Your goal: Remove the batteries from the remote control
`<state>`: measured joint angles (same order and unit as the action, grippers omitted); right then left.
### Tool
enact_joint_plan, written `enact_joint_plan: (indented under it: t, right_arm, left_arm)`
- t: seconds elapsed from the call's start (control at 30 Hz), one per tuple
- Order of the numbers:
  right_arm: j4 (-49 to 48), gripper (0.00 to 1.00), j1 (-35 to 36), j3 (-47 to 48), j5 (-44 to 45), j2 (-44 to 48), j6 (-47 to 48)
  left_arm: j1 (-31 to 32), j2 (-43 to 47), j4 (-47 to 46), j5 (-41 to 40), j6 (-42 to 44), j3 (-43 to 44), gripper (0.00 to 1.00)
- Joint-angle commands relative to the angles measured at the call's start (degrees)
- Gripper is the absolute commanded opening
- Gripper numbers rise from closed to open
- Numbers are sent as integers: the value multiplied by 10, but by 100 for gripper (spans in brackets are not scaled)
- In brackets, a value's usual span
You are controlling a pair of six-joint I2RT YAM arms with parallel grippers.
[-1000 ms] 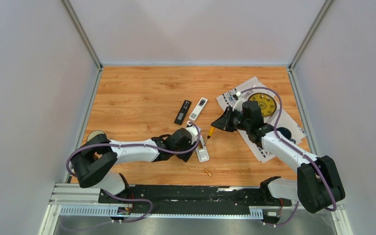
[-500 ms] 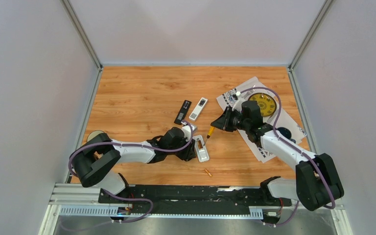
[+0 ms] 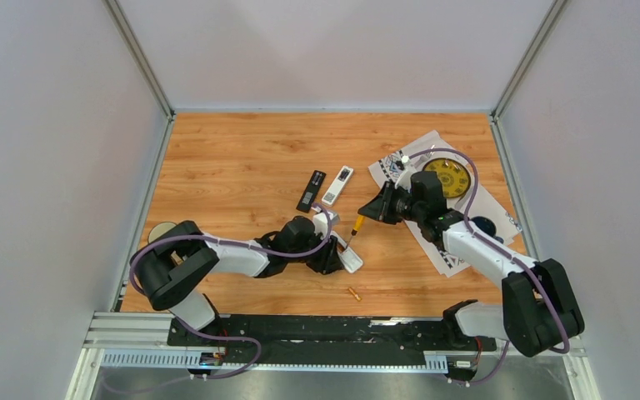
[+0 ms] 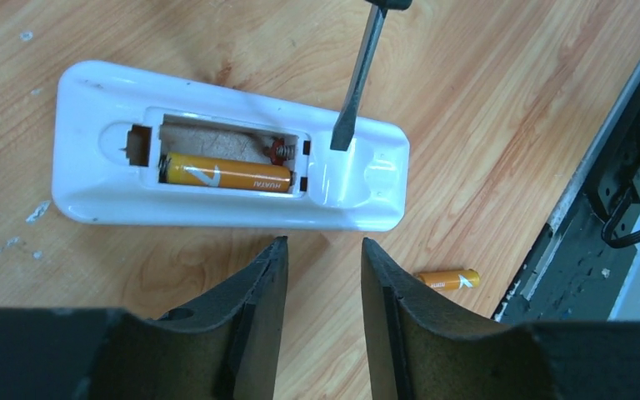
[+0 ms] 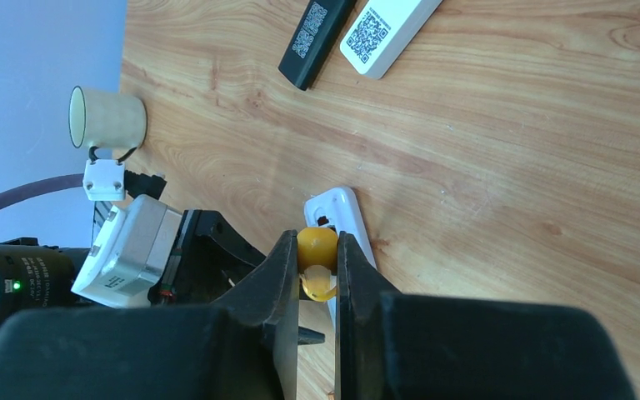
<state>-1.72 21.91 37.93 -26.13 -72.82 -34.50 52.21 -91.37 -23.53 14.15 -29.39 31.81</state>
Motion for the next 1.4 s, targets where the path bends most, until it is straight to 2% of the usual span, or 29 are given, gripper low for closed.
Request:
enact_joint_plan:
  t: [0.0, 0.1, 0.27, 0.33, 0.43, 0.73, 1.17, 1.37]
  right_arm:
    - [-37, 0, -4, 16, -8, -9, -7]
    - [-43, 0, -3, 23, -2, -17, -5]
    - [-51, 0, -2, 36, 4, -50, -10]
    - [-64, 0, 1, 39, 5, -58, -19]
    - [-72, 0, 8, 50, 11, -72, -23]
    - [-58, 0, 41, 81, 57, -94, -11]
    - [-56, 0, 50, 67, 75, -95, -5]
    - [-46, 0, 53, 66, 90, -89, 4]
  left_arm:
    - [-17, 25, 14, 10, -15, -28, 47]
    - [-32, 44, -5, 21, -30, -48, 50]
    - [-78, 54, -60, 48, -91, -88, 50]
    - [-102, 52, -116, 60, -116, -104, 50]
    - [-126, 47, -152, 69, -151, -126, 50]
    - [-133, 9, -146, 44, -166, -109, 50]
    - [-134, -79, -158, 61, -174, -51, 50]
    - [-134, -70, -167, 74, -188, -67, 49]
